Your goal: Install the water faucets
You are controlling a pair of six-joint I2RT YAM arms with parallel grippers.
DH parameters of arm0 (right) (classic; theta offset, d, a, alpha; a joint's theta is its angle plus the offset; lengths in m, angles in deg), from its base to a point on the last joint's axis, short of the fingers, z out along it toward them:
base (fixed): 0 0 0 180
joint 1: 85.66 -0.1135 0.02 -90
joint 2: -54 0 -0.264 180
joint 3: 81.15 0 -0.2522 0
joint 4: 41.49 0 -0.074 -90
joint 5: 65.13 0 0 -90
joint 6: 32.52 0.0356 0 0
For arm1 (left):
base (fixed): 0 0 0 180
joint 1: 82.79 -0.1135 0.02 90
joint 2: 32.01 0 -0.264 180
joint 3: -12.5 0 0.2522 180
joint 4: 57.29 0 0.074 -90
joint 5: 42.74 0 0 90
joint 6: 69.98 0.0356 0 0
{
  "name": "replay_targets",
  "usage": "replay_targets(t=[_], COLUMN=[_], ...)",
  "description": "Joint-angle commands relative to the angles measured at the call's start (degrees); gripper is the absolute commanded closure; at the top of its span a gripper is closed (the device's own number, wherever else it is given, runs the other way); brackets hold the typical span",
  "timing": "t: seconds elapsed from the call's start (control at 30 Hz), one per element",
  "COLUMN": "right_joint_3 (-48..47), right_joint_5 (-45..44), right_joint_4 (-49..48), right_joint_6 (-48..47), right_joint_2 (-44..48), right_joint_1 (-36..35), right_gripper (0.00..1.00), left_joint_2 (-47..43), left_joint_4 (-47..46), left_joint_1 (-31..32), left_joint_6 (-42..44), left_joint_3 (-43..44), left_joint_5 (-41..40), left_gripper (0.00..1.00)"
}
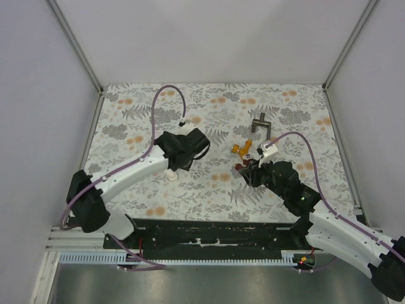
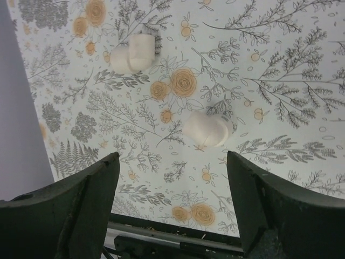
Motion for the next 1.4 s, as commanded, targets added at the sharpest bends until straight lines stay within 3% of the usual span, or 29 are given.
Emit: replay_targets(t=[0.0, 0.1, 0.13, 0.2, 0.33, 0.5, 0.73, 0.9, 1.07, 1.37], right_joint_3=[-1.01, -1.28, -1.45, -1.8, -2.59, -3.12, -3.3, -3.04, -2.6, -1.89], right_joint_5=[0.67, 1.81, 2.34, 3.22, 3.75, 6.2, 8.14, 8.41, 9.02, 11.22], right_joint_4=[-0.83, -0.56, -0.47, -0.3, -0.03, 0.05, -1.26, -1.35, -1.88, -4.25], right_joint_6=[-1.07, -1.33, -1.51, -1.6, -2.04, -2.3, -2.21, -2.65, -2.56, -3.35], right_joint_2=[0.82, 1.08, 0.99, 0.82, 0.55, -0.15, -0.68, -0.24, 0.29, -0.24], right_joint_1=[0.16, 0.08, 0.08, 0.16, 0.08, 0.08, 0.16, 0.08, 0.08, 0.17], right_gripper=[1.0, 1.0, 1.0, 1.0, 1.0, 1.0, 1.0, 1.0, 1.0, 1.0], left_joint_2=[-10.19, -20.12, -23.02, -28.82, -40.42, -48.01, -40.55, -35.36, -35.44, -33.6], left_joint_4=[-11.57, -17.45, -19.22, -21.42, -26.08, -28.99, -24.24, -22.22, -22.83, -23.54], left_joint_1=[-3.45, -6.17, -7.05, -7.67, -7.67, -7.67, -7.67, -7.67, -7.67, -7.67], left_joint_6=[14.89, 22.71, 25.08, 29.12, 38.87, 45.31, 57.17, 56.92, 58.06, 64.64], left_joint_3=[-7.83, -14.51, -16.36, -19.52, -25.5, -30.0, -28.95, -25.25, -26.83, -28.41], left_joint_5=[12.18, 24.27, 29.98, 39.75, 47.95, 51.22, 46.65, 52.97, 55.88, 46.14], left_gripper=[0.13, 0.14, 0.01, 0.0, 0.05, 0.06, 0.06, 0.08, 0.08, 0.08])
